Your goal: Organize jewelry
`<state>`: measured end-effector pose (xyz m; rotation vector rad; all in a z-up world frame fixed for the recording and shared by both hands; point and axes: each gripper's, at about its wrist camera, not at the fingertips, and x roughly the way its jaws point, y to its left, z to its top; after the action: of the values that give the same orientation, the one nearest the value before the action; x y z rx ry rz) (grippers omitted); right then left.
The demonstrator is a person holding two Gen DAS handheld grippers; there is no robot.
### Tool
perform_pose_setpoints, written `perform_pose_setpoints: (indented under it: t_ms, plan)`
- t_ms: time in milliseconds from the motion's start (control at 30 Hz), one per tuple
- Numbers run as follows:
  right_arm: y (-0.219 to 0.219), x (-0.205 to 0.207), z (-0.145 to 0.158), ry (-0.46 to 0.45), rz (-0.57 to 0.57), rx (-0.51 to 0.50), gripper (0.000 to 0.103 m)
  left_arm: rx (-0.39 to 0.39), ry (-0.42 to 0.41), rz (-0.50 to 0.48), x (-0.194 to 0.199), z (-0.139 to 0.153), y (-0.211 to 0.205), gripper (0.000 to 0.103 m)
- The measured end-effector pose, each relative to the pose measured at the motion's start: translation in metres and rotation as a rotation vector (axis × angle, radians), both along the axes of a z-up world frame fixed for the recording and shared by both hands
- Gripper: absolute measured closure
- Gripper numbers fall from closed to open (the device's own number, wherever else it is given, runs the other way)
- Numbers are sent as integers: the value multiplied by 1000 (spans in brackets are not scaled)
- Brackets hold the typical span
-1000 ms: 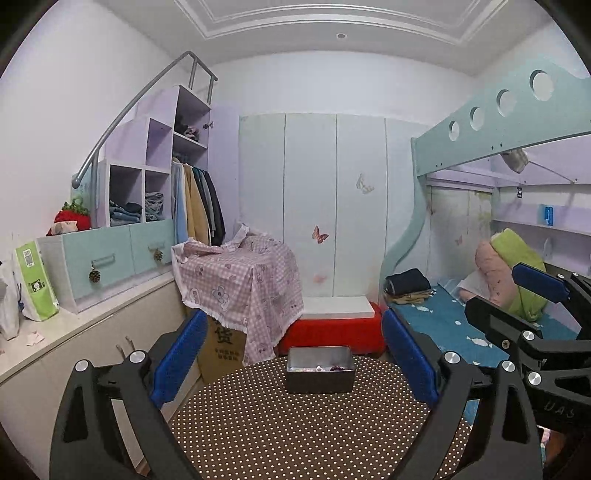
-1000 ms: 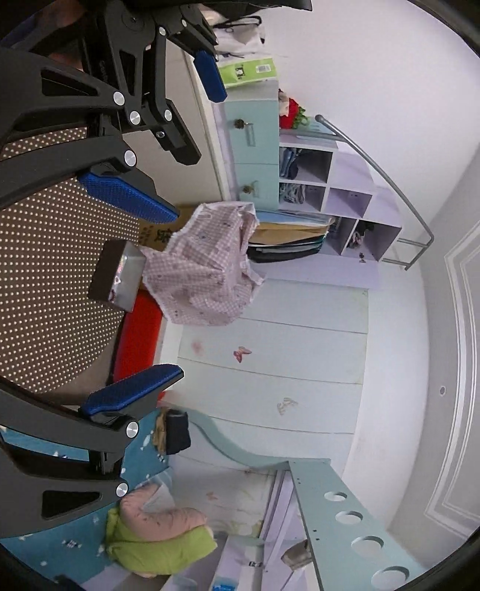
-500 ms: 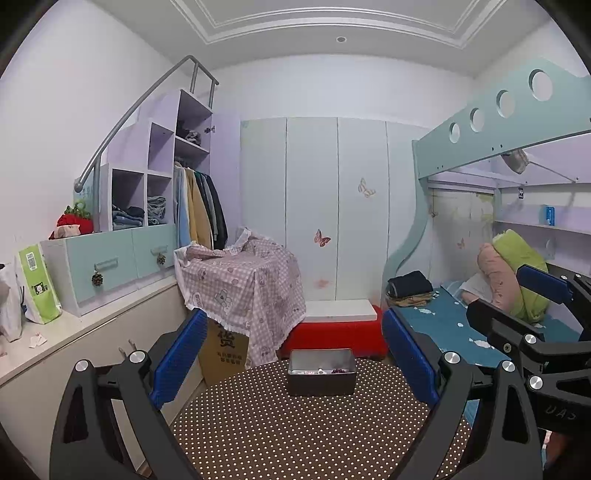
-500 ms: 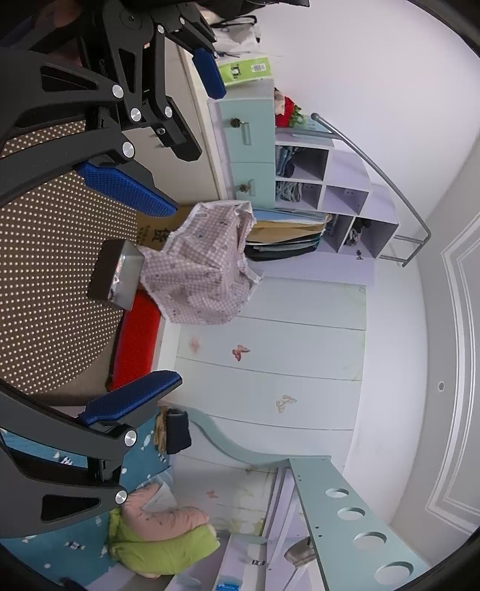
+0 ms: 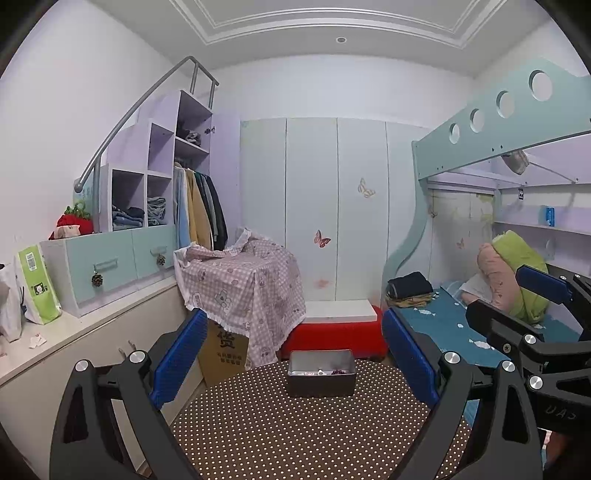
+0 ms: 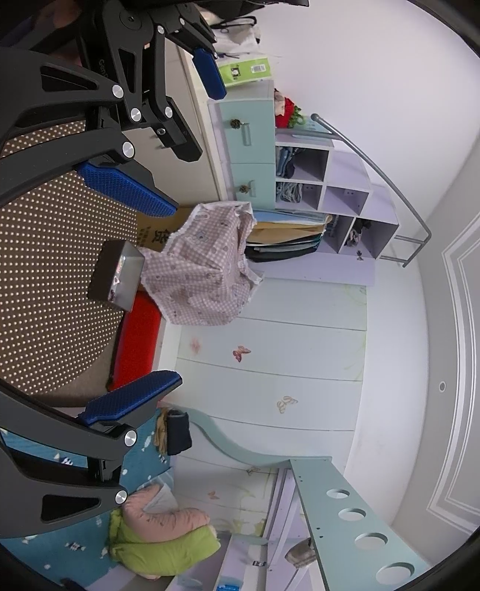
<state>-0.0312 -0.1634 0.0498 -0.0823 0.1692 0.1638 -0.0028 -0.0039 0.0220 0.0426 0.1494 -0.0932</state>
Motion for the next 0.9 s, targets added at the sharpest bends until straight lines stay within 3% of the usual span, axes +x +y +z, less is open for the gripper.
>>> perform_pose_setpoints:
  t_ms: [900]
  plan:
    - [0,3,-1,8,2,1,21,3,6,1,4,-1,1,11]
